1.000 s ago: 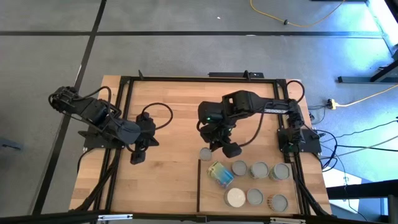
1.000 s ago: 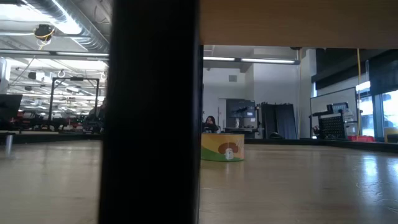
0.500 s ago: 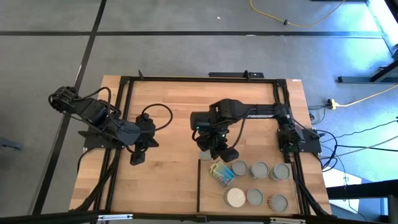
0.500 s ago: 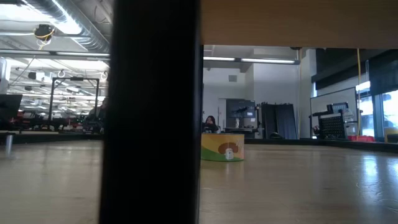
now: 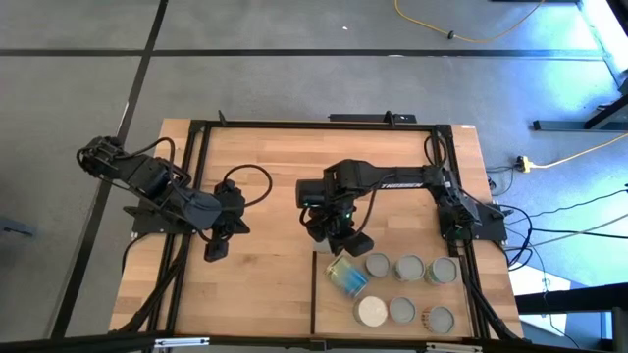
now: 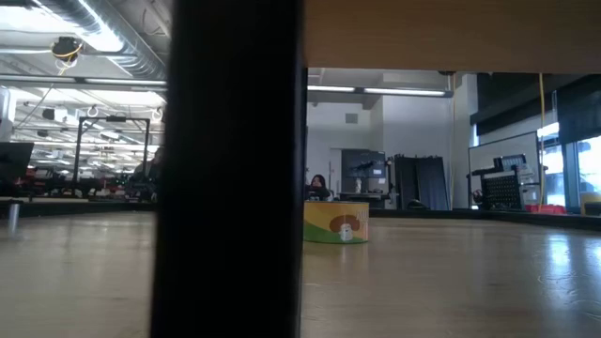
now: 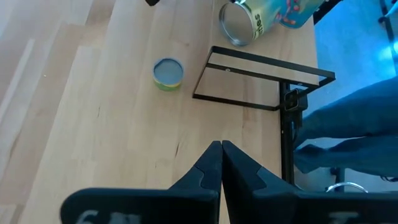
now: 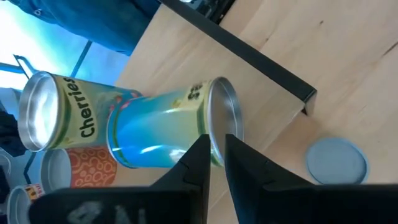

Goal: Pick and place cans onto a shelf
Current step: Put the blue canned cherries on the shelf

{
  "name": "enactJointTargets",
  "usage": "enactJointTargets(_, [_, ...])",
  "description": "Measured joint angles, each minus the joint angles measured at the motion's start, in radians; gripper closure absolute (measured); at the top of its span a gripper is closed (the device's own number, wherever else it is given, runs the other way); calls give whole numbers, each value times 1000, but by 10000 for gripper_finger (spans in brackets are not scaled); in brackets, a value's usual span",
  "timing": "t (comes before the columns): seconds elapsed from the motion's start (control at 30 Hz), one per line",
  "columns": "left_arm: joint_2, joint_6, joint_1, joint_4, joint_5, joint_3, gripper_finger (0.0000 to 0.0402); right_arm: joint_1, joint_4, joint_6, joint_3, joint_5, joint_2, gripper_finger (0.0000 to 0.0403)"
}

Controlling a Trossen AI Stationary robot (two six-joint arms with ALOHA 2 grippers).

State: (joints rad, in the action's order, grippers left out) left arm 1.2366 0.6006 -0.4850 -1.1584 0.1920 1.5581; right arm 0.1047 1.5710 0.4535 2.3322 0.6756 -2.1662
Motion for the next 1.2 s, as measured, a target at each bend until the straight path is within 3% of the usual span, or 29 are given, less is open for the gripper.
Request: enactJointTargets(1.2, [0, 21, 0, 1, -27, 0, 401, -5, 0, 47, 0, 33, -41, 352])
